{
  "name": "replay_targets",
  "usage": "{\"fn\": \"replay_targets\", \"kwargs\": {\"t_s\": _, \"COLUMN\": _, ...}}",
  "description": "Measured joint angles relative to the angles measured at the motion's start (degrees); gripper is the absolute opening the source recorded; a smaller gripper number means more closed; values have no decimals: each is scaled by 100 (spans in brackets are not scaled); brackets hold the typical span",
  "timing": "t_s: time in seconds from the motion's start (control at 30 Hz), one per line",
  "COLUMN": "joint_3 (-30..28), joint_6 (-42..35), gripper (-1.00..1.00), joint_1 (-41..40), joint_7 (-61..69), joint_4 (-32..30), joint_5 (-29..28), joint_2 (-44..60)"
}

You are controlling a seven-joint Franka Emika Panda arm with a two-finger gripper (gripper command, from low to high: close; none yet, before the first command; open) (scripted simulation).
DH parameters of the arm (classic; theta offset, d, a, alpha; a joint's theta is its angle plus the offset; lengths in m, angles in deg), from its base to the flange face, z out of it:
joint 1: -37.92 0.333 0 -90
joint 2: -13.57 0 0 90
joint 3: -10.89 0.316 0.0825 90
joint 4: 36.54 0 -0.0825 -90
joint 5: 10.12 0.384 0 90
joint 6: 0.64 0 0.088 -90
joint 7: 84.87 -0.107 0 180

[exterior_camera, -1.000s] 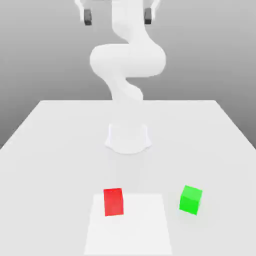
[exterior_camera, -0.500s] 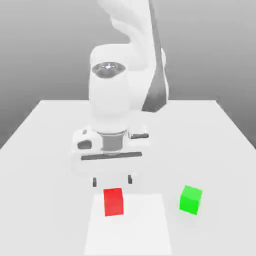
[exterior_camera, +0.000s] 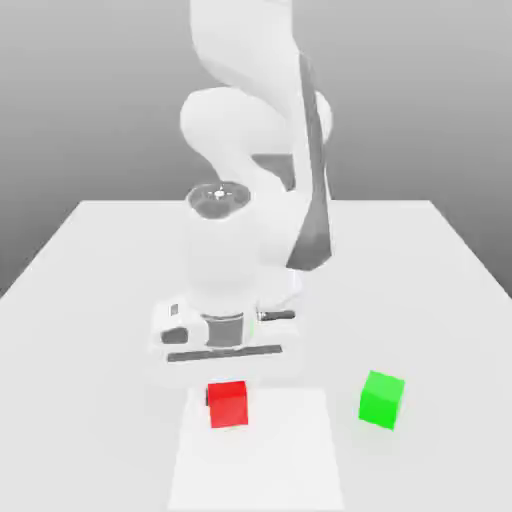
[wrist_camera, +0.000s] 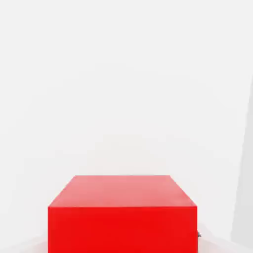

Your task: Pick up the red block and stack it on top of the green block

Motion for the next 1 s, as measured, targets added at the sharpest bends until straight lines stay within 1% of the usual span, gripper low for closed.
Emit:
{"fn": "replay_targets", "kwargs": {"t_s": 0.13, "joint_3": 34, "joint_6": -605, "gripper": -100, "joint_1": 25, "joint_7": -107, "joint_4": -92, "joint_5": -182, "joint_2": -691}}
{"fn": "replay_targets", "kwargs": {"t_s": 0.3, "joint_3": 362, "joint_6": -906, "gripper": -100, "joint_1": 743, "joint_7": 214, "joint_4": -16, "joint_5": -67, "joint_2": -922}}
{"fn": "replay_targets", "kwargs": {"t_s": 0.63, "joint_3": 1202, "joint_6": -1391, "gripper": -100, "joint_1": 1871, "joint_7": 845, "joint_4": 180, "joint_5": 78, "joint_2": -1209}}
{"fn": "replay_targets", "kwargs": {"t_s": 0.7, "joint_3": 1327, "joint_6": -1315, "gripper": -100, "joint_1": 2000, "joint_7": 887, "joint_4": 212, "joint_5": 41, "joint_2": -1099}}
{"fn": "replay_targets", "kwargs": {"t_s": 0.87, "joint_3": 1269, "joint_6": -447, "gripper": -100, "joint_1": 2058, "joint_7": 629, "joint_4": 260, "joint_5": -352, "joint_2": -173}}
{"fn": "replay_targets", "kwargs": {"t_s": 0.9, "joint_3": 1219, "joint_6": -284, "gripper": 100, "joint_1": 2094, "joint_7": 586, "joint_4": 267, "joint_5": -417, "joint_2": 0}}
{"fn": "replay_targets", "kwargs": {"t_s": 1.0, "joint_3": 1220, "joint_6": -284, "gripper": 100, "joint_1": 2094, "joint_7": 586, "joint_4": 267, "joint_5": -417, "joint_2": 0}}
